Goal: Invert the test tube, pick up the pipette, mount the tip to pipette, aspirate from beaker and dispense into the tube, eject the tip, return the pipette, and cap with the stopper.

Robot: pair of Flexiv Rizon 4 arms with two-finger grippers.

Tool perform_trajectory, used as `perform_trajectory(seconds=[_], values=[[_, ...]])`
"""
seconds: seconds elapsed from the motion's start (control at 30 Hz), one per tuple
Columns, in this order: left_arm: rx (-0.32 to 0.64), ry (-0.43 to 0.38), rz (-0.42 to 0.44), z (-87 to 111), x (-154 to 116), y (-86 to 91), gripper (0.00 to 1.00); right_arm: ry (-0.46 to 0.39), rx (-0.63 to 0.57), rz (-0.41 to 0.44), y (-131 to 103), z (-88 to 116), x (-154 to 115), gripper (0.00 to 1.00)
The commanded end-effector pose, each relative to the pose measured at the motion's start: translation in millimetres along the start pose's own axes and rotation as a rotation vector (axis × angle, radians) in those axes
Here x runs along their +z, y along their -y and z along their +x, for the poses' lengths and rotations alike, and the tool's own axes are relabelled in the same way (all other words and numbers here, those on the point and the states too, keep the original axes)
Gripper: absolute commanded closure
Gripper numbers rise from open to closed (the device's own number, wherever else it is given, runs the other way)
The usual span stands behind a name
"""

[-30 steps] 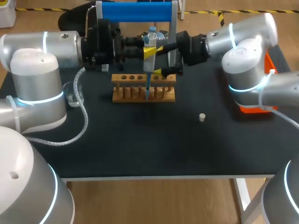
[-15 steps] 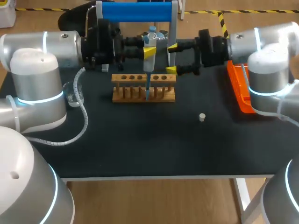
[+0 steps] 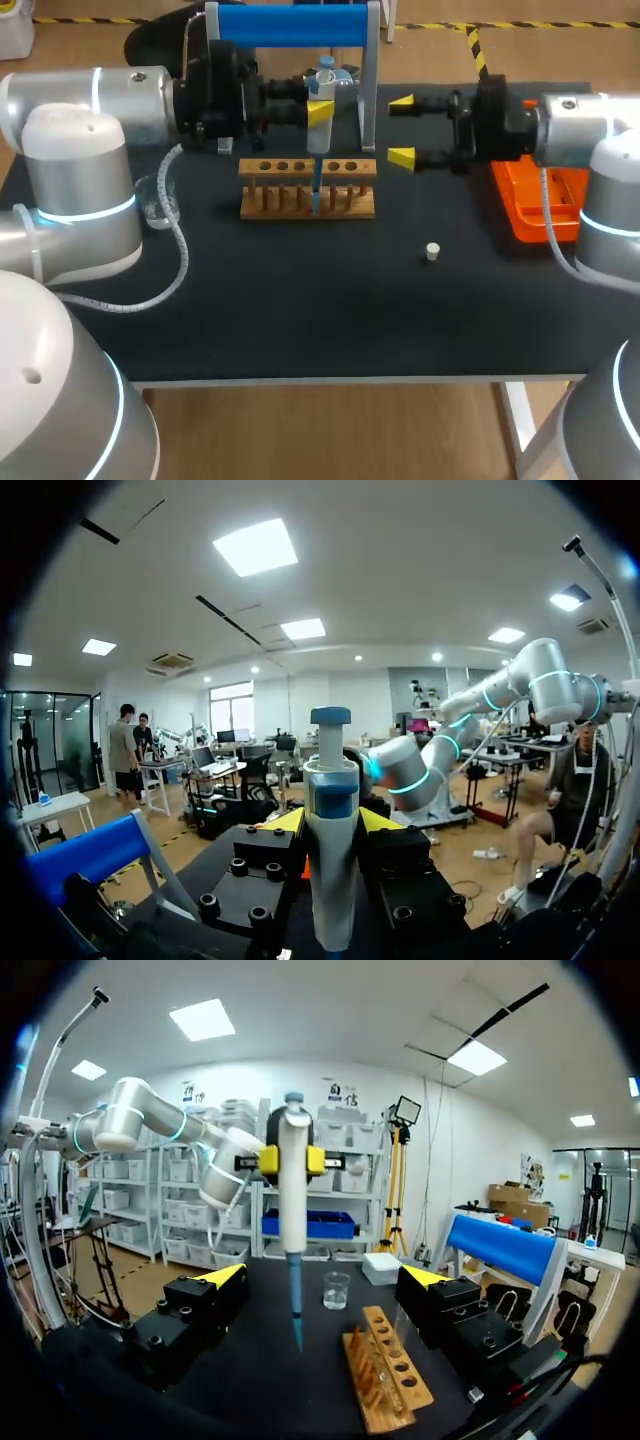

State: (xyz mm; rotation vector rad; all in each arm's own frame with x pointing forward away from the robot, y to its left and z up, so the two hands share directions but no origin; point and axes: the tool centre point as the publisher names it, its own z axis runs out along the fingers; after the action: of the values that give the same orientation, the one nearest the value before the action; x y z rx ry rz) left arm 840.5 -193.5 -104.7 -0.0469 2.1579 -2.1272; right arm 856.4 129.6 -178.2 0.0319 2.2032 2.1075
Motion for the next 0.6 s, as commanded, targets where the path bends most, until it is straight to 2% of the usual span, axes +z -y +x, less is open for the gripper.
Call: perform_trajectory(seconds=[0.03, 0.3, 0.4, 0.6], values=[[0.001, 0.0, 0.002, -0.8, 1, -0.3, 1.0, 0.0, 0.003, -0.023, -12, 18, 0, 0.0], [0.001, 0.0, 0.002, -0.8, 1, -0.3, 1.0, -0.051, 0.048, -0.062, -27, 24, 24, 0.02], [0.001, 0.0, 0.002, -0.8, 1, -0.3, 1.0, -0.065, 0.046, -0.065, -31, 23, 33, 0.11], [0.001, 0.0, 0.002, -0.8, 1, -0.3, 1.0, -0.082, 0.044, -0.069, -34, 21, 50, 0.2]])
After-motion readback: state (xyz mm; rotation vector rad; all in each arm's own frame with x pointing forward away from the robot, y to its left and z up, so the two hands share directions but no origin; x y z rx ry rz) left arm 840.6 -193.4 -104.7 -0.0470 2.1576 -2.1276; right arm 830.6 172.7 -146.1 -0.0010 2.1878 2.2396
